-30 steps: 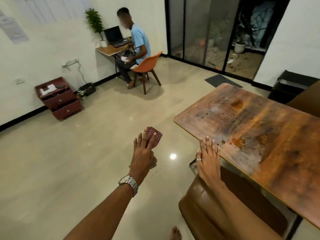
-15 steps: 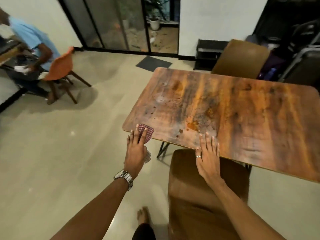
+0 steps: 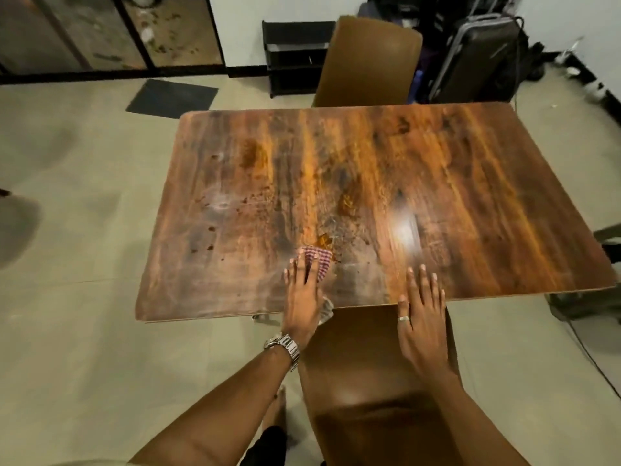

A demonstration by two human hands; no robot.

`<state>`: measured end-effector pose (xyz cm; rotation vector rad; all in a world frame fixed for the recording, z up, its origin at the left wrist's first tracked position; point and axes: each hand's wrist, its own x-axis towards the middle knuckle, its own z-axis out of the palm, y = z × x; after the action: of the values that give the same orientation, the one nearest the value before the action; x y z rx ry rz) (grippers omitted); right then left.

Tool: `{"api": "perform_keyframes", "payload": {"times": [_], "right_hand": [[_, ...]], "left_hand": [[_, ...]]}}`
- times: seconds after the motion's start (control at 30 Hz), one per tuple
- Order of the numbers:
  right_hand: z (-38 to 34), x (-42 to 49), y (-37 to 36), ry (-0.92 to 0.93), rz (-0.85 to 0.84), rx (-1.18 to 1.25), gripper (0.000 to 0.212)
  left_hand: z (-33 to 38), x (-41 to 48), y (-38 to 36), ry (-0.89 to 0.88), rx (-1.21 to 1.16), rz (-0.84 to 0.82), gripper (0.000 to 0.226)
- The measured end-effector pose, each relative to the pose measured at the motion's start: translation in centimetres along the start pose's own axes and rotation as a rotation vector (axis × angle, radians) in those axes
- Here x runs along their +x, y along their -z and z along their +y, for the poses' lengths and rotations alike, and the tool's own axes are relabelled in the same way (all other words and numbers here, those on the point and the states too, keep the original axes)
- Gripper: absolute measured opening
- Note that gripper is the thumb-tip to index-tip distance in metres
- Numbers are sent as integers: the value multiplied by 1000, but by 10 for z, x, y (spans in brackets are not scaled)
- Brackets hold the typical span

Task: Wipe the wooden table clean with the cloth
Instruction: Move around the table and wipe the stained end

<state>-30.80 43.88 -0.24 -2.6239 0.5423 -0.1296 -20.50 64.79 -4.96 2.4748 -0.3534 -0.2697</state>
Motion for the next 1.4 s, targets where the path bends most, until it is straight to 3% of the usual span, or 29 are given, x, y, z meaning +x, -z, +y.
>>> {"api": "perform_keyframes", "payload": {"times": [0.17,0.27,0.4,0.63,0.87,1.2,1.3,1.4], "right_hand": [[41,30,-27,-23,26,2,58],[74,36,-43,-66,34,14,57],[113,34,-60,-86,63,64,60],[142,40,-78,-141,119,149,60],[88,61,-86,-74,56,121,59],[38,79,-106,-33,-31,109,63],[36,78,-114,-27,-35,114,58],[38,75,-121,-40,-24,130,56]], "left_hand": [[22,28,-93,-45,70,-164,67],[59,35,-140,-130,139,-179,84],[108,53,-188,-184,196,-177,66],[140,78,-217,-253,321,-140,70],[42,57,-135,-72,233,-72,61],[-246,-9,72,366,409,66,67],[-267,-8,85,451,386,123,68],[-238,4,65,430,385,172,69]]}}
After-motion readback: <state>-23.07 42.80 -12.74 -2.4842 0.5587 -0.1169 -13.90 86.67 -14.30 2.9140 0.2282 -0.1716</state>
